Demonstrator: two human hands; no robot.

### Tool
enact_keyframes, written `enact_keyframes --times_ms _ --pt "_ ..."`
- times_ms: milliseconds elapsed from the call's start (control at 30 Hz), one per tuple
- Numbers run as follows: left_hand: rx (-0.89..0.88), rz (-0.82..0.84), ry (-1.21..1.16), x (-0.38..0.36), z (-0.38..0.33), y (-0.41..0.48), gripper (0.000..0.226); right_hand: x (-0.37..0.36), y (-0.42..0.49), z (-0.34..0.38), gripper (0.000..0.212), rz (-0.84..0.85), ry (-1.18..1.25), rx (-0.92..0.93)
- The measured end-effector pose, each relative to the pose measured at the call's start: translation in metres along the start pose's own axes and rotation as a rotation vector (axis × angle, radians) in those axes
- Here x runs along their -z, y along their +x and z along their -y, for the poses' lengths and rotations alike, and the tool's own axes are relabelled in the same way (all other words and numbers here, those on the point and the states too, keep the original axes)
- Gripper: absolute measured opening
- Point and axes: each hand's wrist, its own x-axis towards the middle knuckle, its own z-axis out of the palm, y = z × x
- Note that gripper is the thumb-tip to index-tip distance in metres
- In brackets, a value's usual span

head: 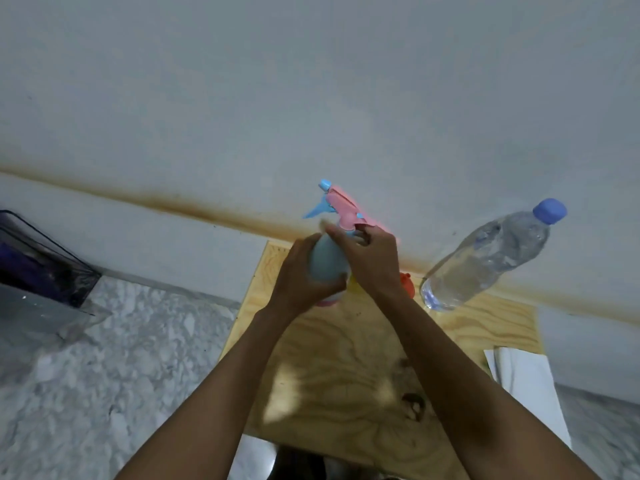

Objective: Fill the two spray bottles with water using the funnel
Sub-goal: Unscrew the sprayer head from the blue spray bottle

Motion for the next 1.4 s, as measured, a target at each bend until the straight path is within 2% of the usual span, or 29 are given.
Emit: enact_keyframes --times_ms 33,100,200,400,600,767,900,1067,1133,1267,1400 --pt "-0.047 -0.017 -0.002 0.003 -0.013 -0.001 0.083 0.012 -0.001 0.011 0.031 -0.012 0.038 0.011" --pt "-0.121 -0.007 -0.023 0.007 -0.037 -0.001 0.082 0.035 -0.004 0.034 0.027 0.009 0.158 -0.015" --pt "-0.114 0.056 -0.11 0.012 -0.08 0.0 0.079 0.066 -0.009 0.069 0.028 0.043 0.272 -0.041" --pt "-0.238 0.053 -0.093 0.013 -0.14 0.001 0.072 0.108 -0.009 0.107 0.032 -0.069 0.301 0.02" --pt "-0.22 0.124 -0.202 0.018 -0.159 -0.001 0.069 0.127 -0.011 0.119 0.022 -0.054 0.311 0.079" --pt "-0.182 0.197 -0.312 0.025 -0.166 -0.004 0.06 0.13 -0.011 0.119 0.029 0.053 0.287 0.128" --pt "-0.154 0.224 -0.363 0.027 -0.167 -0.004 0.056 0.13 -0.004 0.113 0.033 0.247 0.507 0.032" --pt "-0.165 0.164 -0.326 0.026 -0.165 -0.006 0.053 0.124 -0.006 0.109 0.029 0.092 0.366 0.094" --pt "-0.178 0.132 -0.281 0.026 -0.164 -0.005 0.056 0.118 -0.011 0.109 0.027 0.006 0.412 0.096" --pt "-0.225 0.09 -0.189 0.022 -0.165 -0.005 0.071 0.107 -0.016 0.109 0.036 -0.113 0.437 0.108" --pt "-0.244 0.02 -0.197 0.019 -0.163 -0.004 0.073 0.1 -0.012 0.11 0.012 -0.12 0.515 0.028"
